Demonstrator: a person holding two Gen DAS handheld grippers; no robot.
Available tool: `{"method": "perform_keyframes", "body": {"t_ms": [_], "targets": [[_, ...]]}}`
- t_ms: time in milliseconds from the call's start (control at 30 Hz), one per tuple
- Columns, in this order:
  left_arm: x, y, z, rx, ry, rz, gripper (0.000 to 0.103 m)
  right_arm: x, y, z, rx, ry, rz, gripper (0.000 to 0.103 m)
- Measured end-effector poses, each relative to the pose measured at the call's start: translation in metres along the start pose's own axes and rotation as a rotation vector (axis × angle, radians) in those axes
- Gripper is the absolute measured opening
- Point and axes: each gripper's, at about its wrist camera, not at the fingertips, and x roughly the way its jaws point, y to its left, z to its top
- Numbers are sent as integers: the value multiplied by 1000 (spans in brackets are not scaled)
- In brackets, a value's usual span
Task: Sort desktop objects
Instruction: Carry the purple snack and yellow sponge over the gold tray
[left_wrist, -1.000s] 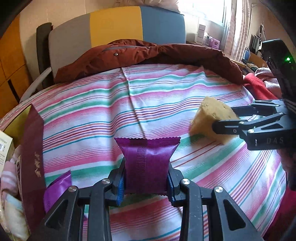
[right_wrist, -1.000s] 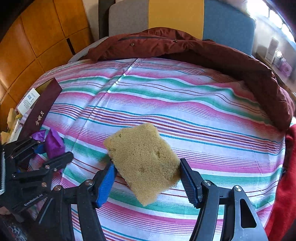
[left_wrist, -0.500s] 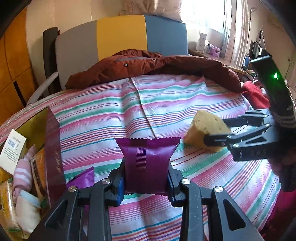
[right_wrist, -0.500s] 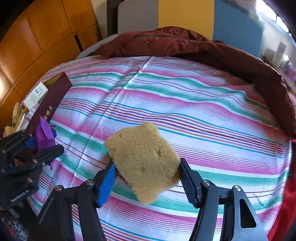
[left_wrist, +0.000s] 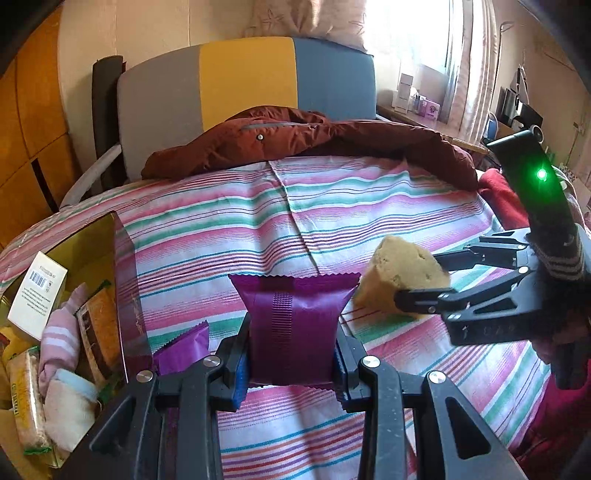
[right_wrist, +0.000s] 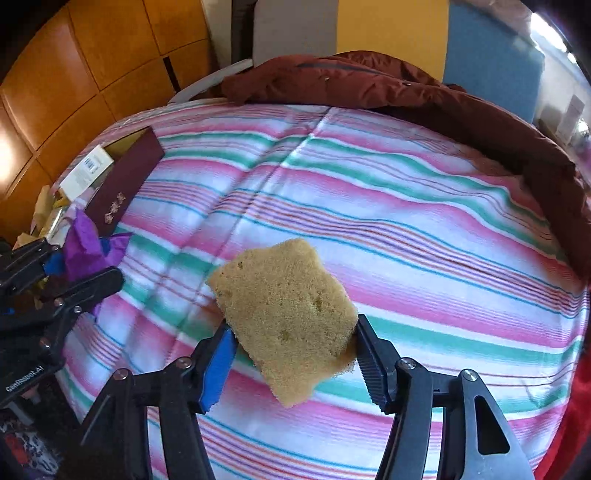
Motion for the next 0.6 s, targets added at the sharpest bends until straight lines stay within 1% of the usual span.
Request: {"method": "perform_keyframes", "body": {"t_ms": [67, 200, 300, 367, 433, 600], "targets": [[-1, -1, -2, 2, 5, -11, 35, 1, 8, 0, -5, 18, -28, 62], [-3, -4, -6, 14, 11, -24, 35, -1, 13, -2, 39, 41, -29, 61], [-4, -6, -10, 19, 20, -39, 35, -3, 23, -6, 48, 58, -50, 61], [-7, -7, -13, 27, 17, -49, 35, -5, 29, -7, 58, 69, -52, 61], [-11, -8, -15, 34, 12, -58, 35, -7, 36, -9, 58, 77, -73, 61], [-22, -1, -23, 36, 7, -62, 35, -11, 45, -17, 118, 89, -93, 61]]}}
